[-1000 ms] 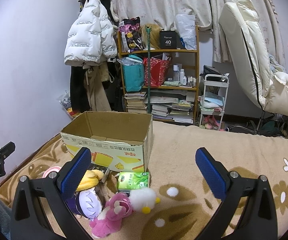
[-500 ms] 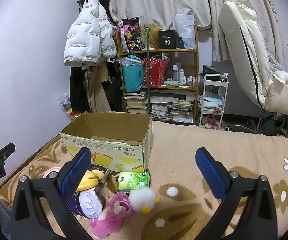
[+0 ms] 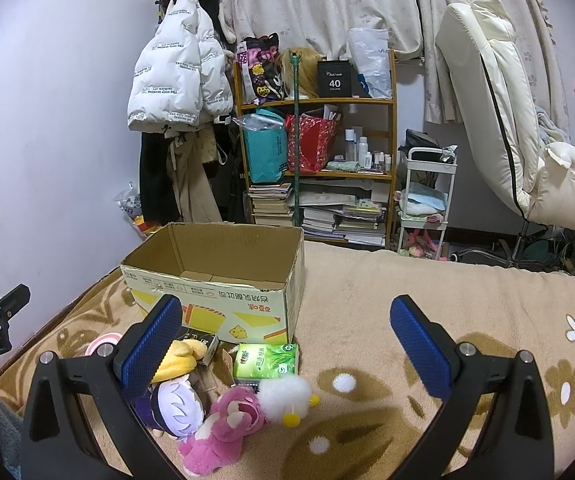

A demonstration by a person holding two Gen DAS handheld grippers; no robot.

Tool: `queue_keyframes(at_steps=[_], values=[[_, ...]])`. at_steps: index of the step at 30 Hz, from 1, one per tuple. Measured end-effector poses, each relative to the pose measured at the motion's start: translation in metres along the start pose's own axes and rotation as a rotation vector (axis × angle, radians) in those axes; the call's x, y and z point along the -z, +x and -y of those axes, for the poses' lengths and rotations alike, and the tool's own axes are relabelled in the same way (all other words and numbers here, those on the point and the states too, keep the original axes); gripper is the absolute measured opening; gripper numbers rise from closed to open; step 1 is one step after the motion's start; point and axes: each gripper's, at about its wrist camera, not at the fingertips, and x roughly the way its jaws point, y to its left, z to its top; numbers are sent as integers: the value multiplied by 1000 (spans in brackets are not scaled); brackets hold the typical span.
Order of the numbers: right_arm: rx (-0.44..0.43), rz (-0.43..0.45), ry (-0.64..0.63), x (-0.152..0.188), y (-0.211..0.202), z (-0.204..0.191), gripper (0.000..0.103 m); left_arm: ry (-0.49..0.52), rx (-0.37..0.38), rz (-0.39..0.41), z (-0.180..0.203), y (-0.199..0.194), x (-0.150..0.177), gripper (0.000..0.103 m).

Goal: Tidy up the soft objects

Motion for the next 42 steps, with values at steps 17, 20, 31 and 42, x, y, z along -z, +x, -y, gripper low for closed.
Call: queue_keyframes(at_steps=[17,20,31,42], values=[[0,0,0,0,1,0,103,1,0,-2,-1,0,0,102],[0,0,1,1,1,0,103,1,1,-2,-1,0,0,102],[-3,-29,-1,-5,3,0,103,16,14,-39,-3,6,5,102],[-6,-87,-37,4,32,-6,103,5,22,-165,1,42,1,102]])
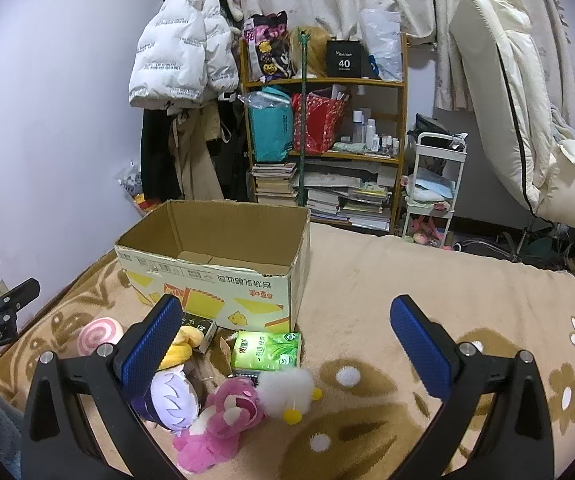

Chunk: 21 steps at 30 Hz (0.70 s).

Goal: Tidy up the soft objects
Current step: 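Lower the right tool onto the white chick plush while the left tool lowers onto the swirl cushion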

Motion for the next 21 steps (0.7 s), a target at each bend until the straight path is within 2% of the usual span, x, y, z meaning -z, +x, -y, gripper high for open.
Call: queue_keyframes(at_steps=[10,16,21], values=[[-22,-124,54,0,40,14,103,46,28,-123,20,38,1,102],[-50,-215,101,10,68,23,103,108,35,-201,37,63,10,102],[-91,-288,121,19,87,26,103,117,51,-253,43,79,15,102]])
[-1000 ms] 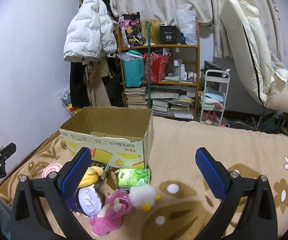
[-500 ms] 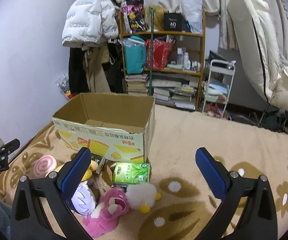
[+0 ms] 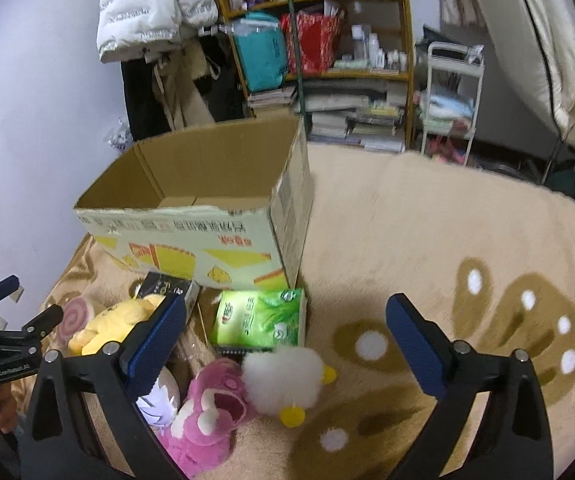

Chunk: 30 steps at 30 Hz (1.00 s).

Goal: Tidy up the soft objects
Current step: 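Lower the right tool onto the white chick plush while the left tool lowers onto the swirl cushion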

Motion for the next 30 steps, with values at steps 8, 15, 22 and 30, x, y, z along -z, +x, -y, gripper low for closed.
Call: queue_keyframes(at_steps=[8,15,22,30], values=[[-37,-141,-8,11,28,0,89,14,31,-117,3,28,6,102],[-37,-270,7,23,52,8,59,-18,70,-156,-1,38,7,102],[-59,-289,5,27,58,7,51,-82,119,-193,-11,47,8,102],[-55,-294,5,27,60,5,50,-105,159,-198,-13,49,8,102]])
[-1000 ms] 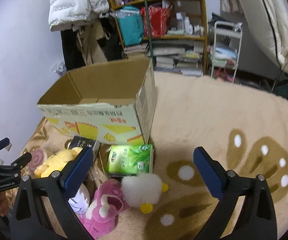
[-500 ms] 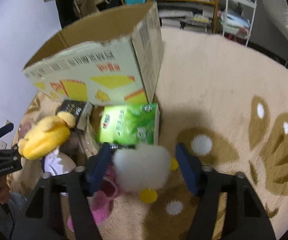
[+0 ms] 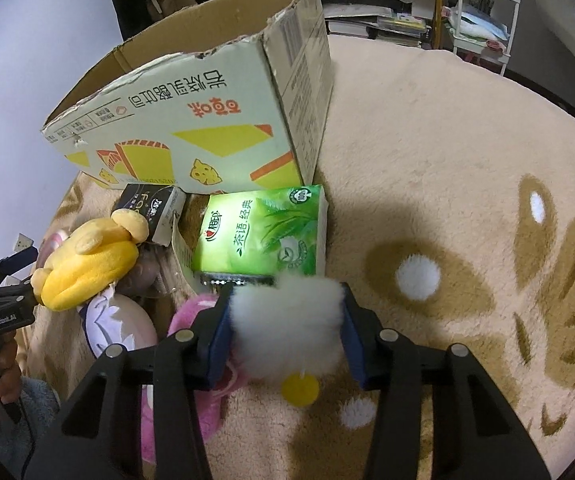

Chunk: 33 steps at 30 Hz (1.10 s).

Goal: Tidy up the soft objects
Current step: 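Lower the right tool onto the white chick plush while the left tool lowers onto the swirl cushion, then lift the white chick plush with the right tool while the left tool lifts the swirl cushion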

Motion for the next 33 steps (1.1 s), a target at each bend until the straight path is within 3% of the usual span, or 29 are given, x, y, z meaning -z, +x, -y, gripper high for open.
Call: queue_keyframes(at_steps=[8,10,14,16,22,33], values=[[-16,-3,19,0,-3,2,50,23,11,-39,7,8,5,101],[-35,-10,32,1,-3,5,42,13,21,-44,6,10,5,95],[-43,-12,47,2,-3,7,40,-16,64,-54,2,13,5,81],[-40,-8,42,3,-4,6,40,-18,88,-52,3,12,7,66],[-25,27,24,4,-13,2,38,-9,81,-36,7,4,10,53],[-9,200,-26,9,-61,-20,37,-13,62,109,9,-42,16,42]])
